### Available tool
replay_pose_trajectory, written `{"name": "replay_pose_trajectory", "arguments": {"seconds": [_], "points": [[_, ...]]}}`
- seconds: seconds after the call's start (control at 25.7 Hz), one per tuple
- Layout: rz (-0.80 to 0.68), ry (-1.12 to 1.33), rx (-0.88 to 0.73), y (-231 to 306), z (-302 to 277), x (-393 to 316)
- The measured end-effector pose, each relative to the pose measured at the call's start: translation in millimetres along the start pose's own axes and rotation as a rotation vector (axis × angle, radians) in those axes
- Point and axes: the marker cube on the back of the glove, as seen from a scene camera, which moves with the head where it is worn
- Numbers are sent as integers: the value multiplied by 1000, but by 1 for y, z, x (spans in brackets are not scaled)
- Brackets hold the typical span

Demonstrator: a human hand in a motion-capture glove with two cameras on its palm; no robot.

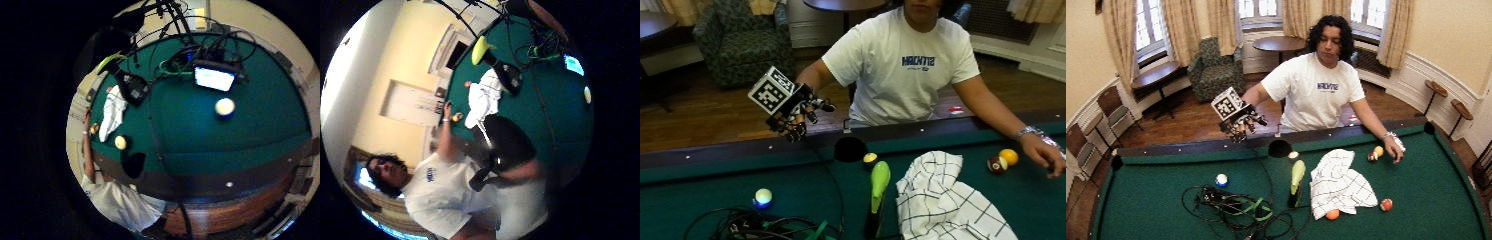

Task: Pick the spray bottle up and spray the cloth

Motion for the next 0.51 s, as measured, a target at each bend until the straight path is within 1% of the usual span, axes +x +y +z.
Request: {"name": "replay_pose_trajectory", "arguments": {"seconds": [0.12, 0.23, 0.35, 0.51], "points": [[10, -172, -3, 9, 12, 8], [33, -281, -14, 16, 22, 16], [55, -340, -18, 22, 29, 26], [76, -356, -13, 29, 36, 37]]}}
